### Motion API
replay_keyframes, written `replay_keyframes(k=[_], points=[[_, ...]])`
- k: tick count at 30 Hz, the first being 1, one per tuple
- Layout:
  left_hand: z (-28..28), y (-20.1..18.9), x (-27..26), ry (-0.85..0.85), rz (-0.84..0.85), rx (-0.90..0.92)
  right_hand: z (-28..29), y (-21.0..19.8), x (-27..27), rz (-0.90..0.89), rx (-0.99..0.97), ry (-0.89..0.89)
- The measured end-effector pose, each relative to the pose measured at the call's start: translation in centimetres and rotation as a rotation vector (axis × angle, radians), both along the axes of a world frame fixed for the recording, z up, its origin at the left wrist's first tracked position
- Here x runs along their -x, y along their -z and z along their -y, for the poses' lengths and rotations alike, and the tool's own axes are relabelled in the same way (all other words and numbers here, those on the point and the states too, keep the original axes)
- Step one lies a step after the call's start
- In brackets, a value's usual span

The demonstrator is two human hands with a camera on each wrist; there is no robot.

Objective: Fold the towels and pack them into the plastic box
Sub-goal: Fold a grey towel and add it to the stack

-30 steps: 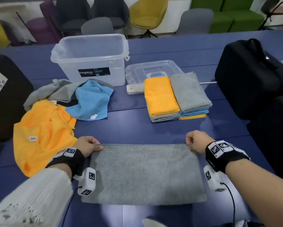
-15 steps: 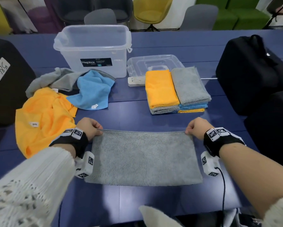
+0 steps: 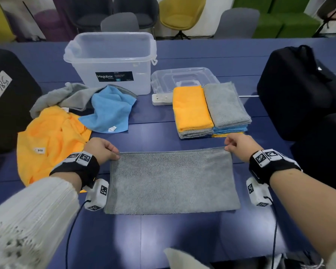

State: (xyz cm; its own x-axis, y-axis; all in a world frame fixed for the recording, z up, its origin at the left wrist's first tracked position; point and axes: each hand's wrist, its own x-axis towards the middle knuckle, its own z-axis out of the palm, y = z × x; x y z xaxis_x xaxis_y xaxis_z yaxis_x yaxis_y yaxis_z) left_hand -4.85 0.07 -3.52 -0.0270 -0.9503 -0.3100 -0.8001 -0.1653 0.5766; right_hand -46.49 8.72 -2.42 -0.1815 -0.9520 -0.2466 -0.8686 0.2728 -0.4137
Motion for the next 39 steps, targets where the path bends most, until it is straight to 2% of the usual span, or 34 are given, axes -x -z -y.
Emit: replay_keyframes(k=[7,18,24,27,30,32,34,36,37,39], points=[[0.9,0.5,0.8,-0.033,0.051,-0.043,1.4,0.4,0.0,-0.043,-0.018,-0.018],[2.3,1.3,1.3,-0.029,-0.020,-0.102,2.4,2.2,1.3,-0.019,0.035,0.111],[2.6,2.0,2.0,-0.077,0.026,-0.083,2.5,3.4,1.5,-0.083,0.026,0.148],[2.6,2.3,2.5,-0.078,0.092,-0.044,2.5,3.5,1.3,-0.076,0.053,0.229],[2.2,2.2,3.2,0.059,0.243,0.015,1.9,3.2,0.8,-0.011,0.136,0.289],[1.3,1.8,4.1,0.178,0.316,0.109,0.8,2.9,-0.3,0.011,0.178,0.203],[-0.4,1.4,5.5,0.325,0.295,0.197,-0.3,2.8,-2.1,-0.028,0.166,0.048],[-2.3,1.2,7.2,0.500,0.253,0.181,-1.1,3.4,-3.7,-0.153,0.081,-0.074],[-3.3,1.3,8.0,0.578,0.247,0.149,-1.5,3.8,-4.1,-0.219,0.003,-0.054],[-5.0,1.7,9.4,0.700,0.265,0.074,-2.0,4.3,-4.4,-0.255,-0.176,0.124]])
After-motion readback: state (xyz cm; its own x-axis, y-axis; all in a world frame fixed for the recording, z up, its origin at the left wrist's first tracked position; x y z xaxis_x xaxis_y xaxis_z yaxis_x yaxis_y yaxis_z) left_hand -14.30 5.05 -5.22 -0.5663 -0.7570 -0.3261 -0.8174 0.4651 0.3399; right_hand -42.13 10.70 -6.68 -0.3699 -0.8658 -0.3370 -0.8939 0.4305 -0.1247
